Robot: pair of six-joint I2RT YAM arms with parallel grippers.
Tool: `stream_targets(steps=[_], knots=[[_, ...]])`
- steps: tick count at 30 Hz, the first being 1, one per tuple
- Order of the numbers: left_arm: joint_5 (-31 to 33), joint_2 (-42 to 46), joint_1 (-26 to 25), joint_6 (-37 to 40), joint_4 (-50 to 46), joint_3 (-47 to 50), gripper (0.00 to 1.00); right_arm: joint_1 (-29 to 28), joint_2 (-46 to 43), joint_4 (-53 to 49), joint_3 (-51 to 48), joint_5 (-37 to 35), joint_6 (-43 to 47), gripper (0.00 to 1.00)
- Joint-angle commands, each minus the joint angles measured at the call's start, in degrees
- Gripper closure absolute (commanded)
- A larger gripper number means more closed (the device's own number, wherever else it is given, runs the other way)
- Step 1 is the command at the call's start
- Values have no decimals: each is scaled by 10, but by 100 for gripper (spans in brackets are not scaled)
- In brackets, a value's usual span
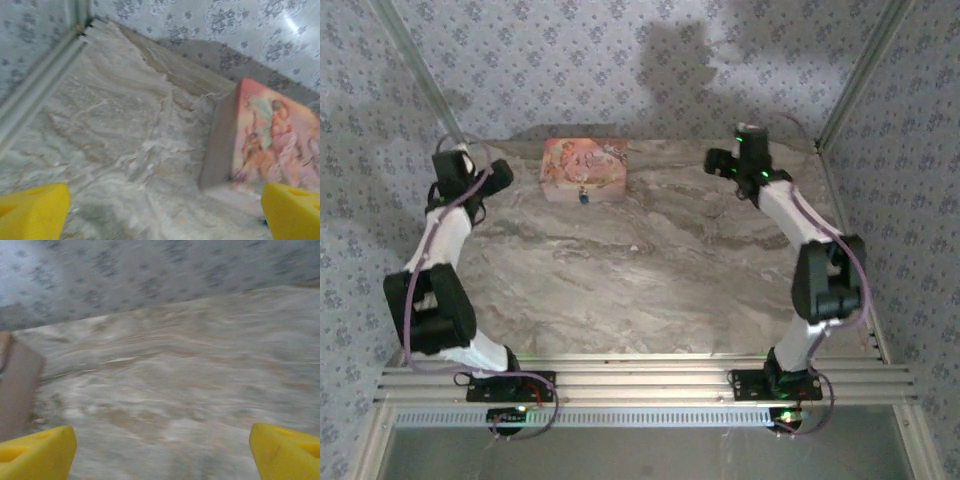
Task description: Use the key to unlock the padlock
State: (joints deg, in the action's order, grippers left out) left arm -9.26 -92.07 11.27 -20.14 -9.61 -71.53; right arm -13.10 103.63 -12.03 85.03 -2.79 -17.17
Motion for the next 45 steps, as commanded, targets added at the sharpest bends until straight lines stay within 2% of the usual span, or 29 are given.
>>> stream_targets(steps=[1,4,8,12,15,20,24,29,35,38,41,45], knots=[[-139,-100,0,-47,-141,-88,2,-67,92,-159,118,21,-70,9],[-187,-192,-7,-60,-165,-189,4,-104,175,-186,243,33,-105,9],[-230,-290,-31,-39,-226,-307,13,-142,279,-218,381,67,-129,10],[-269,-344,-52,-51,-218,-332,22,-161,362,-241,481,91,-150,11],[-290,-365,-67,-53,-210,-336,32,-157,393,-230,512,108,-160,15],[-305,-376,-89,-43,-229,-343,46,-149,419,-189,509,143,-163,30],[-301,-369,-113,-29,-252,-334,49,-146,419,-184,487,164,-147,46],[-288,-328,-153,-36,-228,-263,51,-154,356,-163,390,164,-111,55],[-253,-231,-182,-54,-182,-117,52,-169,233,-124,197,149,-94,55],[-225,-182,-183,-60,-172,-50,51,-174,194,-124,142,152,-94,52],[-186,-148,-183,-49,-190,-23,46,-172,176,-170,145,161,-90,42],[-142,-135,-179,-25,-244,-46,39,-153,161,-250,193,169,-81,29]])
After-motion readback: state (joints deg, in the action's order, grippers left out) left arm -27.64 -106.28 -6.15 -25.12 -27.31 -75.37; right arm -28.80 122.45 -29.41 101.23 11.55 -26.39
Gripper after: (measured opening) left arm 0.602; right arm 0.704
